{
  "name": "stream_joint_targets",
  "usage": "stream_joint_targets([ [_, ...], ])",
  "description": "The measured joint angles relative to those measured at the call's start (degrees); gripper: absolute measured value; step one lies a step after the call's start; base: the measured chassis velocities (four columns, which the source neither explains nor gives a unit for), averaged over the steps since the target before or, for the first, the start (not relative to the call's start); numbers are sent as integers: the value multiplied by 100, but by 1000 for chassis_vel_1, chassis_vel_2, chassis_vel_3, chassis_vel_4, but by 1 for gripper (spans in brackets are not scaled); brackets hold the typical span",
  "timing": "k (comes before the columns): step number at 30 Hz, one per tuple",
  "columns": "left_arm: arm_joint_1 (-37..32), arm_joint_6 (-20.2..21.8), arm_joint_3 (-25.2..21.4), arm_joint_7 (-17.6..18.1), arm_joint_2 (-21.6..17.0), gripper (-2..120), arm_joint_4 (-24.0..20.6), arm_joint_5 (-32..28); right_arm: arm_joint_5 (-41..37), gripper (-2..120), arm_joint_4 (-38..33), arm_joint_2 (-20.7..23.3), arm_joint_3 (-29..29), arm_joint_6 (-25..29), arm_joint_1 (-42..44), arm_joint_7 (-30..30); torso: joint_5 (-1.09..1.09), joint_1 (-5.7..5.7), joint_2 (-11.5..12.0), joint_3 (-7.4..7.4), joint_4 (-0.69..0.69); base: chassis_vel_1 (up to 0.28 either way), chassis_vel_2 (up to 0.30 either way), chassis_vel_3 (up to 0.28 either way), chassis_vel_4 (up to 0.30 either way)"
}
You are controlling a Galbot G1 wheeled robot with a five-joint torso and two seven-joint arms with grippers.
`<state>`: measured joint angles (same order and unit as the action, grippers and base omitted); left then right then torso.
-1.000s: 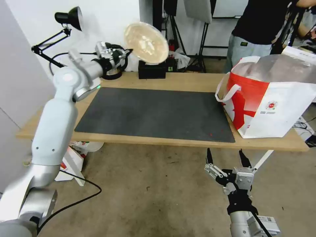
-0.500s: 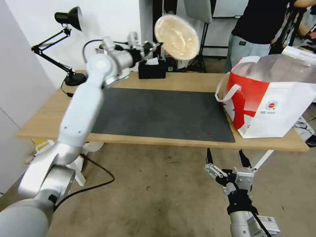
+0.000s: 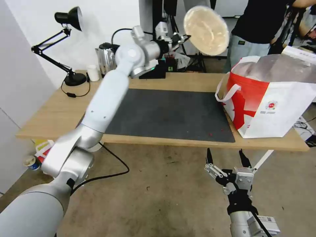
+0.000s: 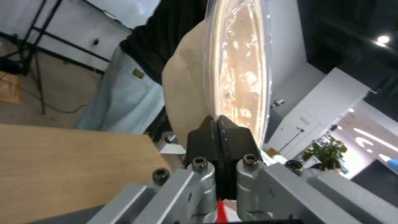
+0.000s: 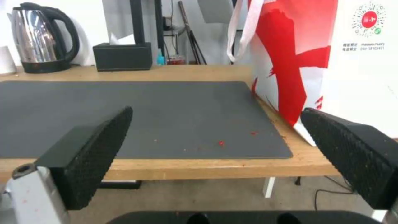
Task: Pick up the trash from the table and place it into the takeout bag.
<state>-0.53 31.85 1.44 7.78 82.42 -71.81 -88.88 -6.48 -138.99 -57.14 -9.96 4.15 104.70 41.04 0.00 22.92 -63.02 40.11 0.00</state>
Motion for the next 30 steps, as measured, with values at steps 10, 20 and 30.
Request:
stream_joint_targets([
  [10, 402, -375, 464, -504, 419, 0, 556, 206, 0, 100, 0, 0, 0, 0, 0, 0, 0, 0, 0, -1, -1, 0, 0, 0, 0],
  [20, 666, -948, 1145, -1258, 854, 0, 1225, 514, 0, 100, 0, 0, 0, 0, 0, 0, 1, 0, 0, 0, -1, 0, 0, 0, 0],
  [30, 660, -1149, 1561, -1523, 893, 0, 1369, 511, 0, 100, 0, 0, 0, 0, 0, 0, 0, 0, 0, 0, 0, 0, 0, 0, 0],
])
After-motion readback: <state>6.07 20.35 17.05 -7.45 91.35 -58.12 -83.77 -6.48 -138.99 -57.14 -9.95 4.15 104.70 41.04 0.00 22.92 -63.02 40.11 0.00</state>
